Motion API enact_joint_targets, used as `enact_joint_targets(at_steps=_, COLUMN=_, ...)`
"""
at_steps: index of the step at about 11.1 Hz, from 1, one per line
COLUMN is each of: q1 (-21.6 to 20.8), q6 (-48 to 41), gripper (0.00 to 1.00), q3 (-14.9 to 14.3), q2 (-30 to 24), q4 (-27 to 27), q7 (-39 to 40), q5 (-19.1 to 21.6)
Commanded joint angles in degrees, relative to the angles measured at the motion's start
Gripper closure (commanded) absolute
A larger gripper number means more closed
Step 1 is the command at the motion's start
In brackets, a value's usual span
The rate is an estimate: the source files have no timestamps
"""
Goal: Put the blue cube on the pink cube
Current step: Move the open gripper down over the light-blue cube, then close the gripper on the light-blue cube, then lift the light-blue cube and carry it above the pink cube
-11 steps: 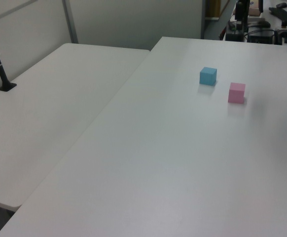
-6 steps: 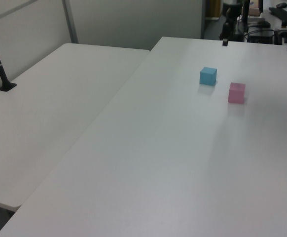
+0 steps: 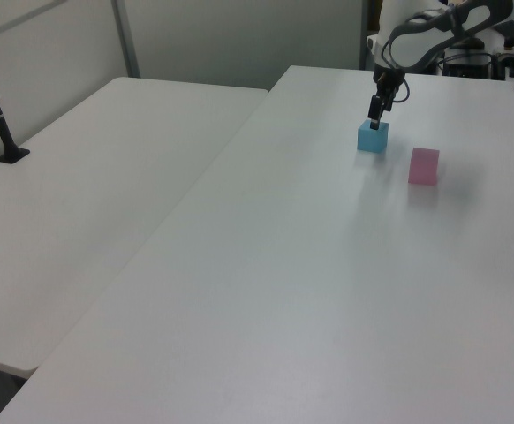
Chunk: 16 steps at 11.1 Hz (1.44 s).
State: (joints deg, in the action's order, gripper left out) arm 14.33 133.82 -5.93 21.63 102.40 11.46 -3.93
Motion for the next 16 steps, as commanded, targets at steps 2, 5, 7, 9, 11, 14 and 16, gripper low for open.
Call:
enact_joint_targets(at_steps=2, q1=-0.5, q6=2.2, gripper=0.00, q3=1.6, q2=1.5, q4=0.2, q7=-4.7, q5=1.1)
enact_joint_targets(at_steps=5, q1=-0.6, q6=2.2, gripper=0.45, q3=2.0, q2=2.1, q4=0.2, q7=-5.5, q5=0.1)
enact_joint_targets(at_steps=7, q1=-0.4, q6=1.5, gripper=0.57, q3=2.0, q2=0.4, q4=0.0, q7=-4.8, q5=0.1)
enact_joint_targets(at_steps=9, q1=-0.7, q6=-2.0, gripper=0.58, q3=2.0, q2=-5.7, q4=1.2, q7=-4.4, q5=0.1)
enact_joint_targets(at_steps=11, q1=-1.7, q6=-12.7, gripper=0.58, q3=2.1, q2=-11.3, q4=1.4, q7=-4.0, q5=0.1)
enact_joint_targets(at_steps=14, q1=-5.2, q6=-23.3, gripper=0.58, q3=2.0, q2=-21.9, q4=9.6, q7=-0.8, q5=0.0)
enact_joint_targets(at_steps=16, q1=-7.5, q6=-23.5, gripper=0.58, q3=2.1, q2=-26.6, q4=17.2, q7=0.9, q5=-0.3)
